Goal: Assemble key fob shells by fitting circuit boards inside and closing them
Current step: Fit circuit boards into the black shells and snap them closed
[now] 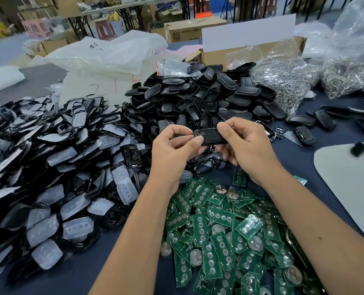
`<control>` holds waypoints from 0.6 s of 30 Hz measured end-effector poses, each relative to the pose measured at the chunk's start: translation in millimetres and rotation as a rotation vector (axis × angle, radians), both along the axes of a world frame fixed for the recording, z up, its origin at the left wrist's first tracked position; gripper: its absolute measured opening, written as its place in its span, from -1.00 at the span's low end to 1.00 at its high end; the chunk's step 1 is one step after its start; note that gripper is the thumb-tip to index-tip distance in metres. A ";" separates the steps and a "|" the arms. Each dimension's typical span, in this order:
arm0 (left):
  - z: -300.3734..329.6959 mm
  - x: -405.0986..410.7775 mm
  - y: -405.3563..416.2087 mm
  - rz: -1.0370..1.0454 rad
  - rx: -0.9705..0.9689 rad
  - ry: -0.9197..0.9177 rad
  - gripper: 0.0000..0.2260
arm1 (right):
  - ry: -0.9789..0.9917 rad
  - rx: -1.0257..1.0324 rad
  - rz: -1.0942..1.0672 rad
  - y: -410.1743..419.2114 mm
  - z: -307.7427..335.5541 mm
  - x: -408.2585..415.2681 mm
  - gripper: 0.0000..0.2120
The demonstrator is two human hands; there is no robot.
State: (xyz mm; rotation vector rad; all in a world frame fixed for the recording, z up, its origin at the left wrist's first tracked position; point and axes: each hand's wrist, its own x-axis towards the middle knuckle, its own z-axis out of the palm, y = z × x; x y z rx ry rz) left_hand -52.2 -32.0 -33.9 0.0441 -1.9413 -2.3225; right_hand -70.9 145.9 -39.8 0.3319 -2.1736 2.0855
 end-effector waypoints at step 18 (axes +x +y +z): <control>19.5 -41.1 82.4 -0.018 -0.068 -0.029 -0.89 | 0.054 -0.136 -0.292 45.9 4.7 -3.3 -0.86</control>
